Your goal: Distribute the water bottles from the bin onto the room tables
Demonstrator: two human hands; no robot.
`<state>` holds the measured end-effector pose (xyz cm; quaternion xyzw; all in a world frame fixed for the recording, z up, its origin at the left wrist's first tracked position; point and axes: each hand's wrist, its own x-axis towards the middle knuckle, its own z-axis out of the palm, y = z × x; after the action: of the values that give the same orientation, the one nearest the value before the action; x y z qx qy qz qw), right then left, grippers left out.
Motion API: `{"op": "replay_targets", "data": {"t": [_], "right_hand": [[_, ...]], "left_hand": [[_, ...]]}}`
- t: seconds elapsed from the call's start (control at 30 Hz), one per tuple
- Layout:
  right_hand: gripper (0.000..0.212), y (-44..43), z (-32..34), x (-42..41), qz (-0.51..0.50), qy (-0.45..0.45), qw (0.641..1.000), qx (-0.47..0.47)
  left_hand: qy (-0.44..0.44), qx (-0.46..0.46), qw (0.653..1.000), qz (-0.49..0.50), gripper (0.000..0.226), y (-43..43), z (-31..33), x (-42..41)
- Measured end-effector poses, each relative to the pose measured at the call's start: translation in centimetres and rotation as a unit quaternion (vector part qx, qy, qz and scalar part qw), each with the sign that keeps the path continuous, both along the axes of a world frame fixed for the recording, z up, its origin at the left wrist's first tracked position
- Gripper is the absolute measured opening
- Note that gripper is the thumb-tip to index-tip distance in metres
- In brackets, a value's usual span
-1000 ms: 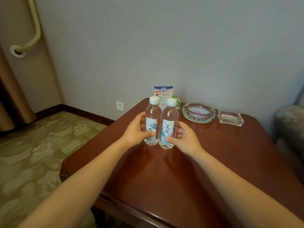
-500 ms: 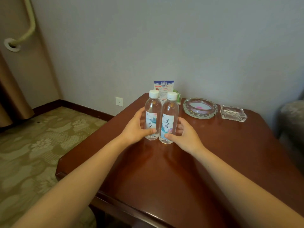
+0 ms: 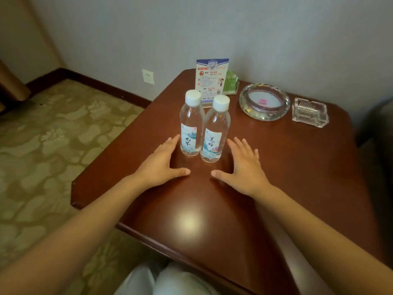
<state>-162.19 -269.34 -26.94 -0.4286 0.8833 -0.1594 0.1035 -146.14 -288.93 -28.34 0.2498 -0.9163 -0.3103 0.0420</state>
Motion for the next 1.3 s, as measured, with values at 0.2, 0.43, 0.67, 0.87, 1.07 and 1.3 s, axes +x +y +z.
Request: {"op": "replay_targets", "data": {"t": [0.2, 0.43, 0.67, 0.87, 1.07, 1.3], "right_hand": [[0.107, 1.2, 5.0, 2.0, 0.002, -0.060, 0.994, 0.094], [0.103, 3.9, 17.0, 6.8, 0.009, -0.080, 0.988, 0.128], [0.102, 7.6, 32.2, 9.5, -0.039, -0.061, 0.995, 0.075], [0.100, 14.6, 41.4, 12.2, -0.134, -0.037, 0.990, 0.021], [0.099, 24.3, 44.7, 14.3, -0.234, -0.003, 0.972, 0.020], [0.099, 39.7, 45.3, 19.0, -0.350, 0.008, 0.935, 0.046]], "left_hand": [[-0.149, -0.019, 0.989, -0.008, 0.119, 1.6, 5.0, 2.7], [-0.243, -0.055, 0.966, -0.067, 0.118, 4.2, 17.8, 5.6], [-0.197, -0.113, 0.968, -0.109, 0.114, 7.6, 33.7, 6.1], [-0.138, -0.137, 0.964, -0.182, 0.112, 12.8, 43.3, 5.6], [-0.094, -0.172, 0.938, -0.286, 0.111, 21.6, 45.9, 3.4], [-0.051, -0.179, 0.885, -0.426, 0.108, 35.5, 47.2, 2.0]]}}
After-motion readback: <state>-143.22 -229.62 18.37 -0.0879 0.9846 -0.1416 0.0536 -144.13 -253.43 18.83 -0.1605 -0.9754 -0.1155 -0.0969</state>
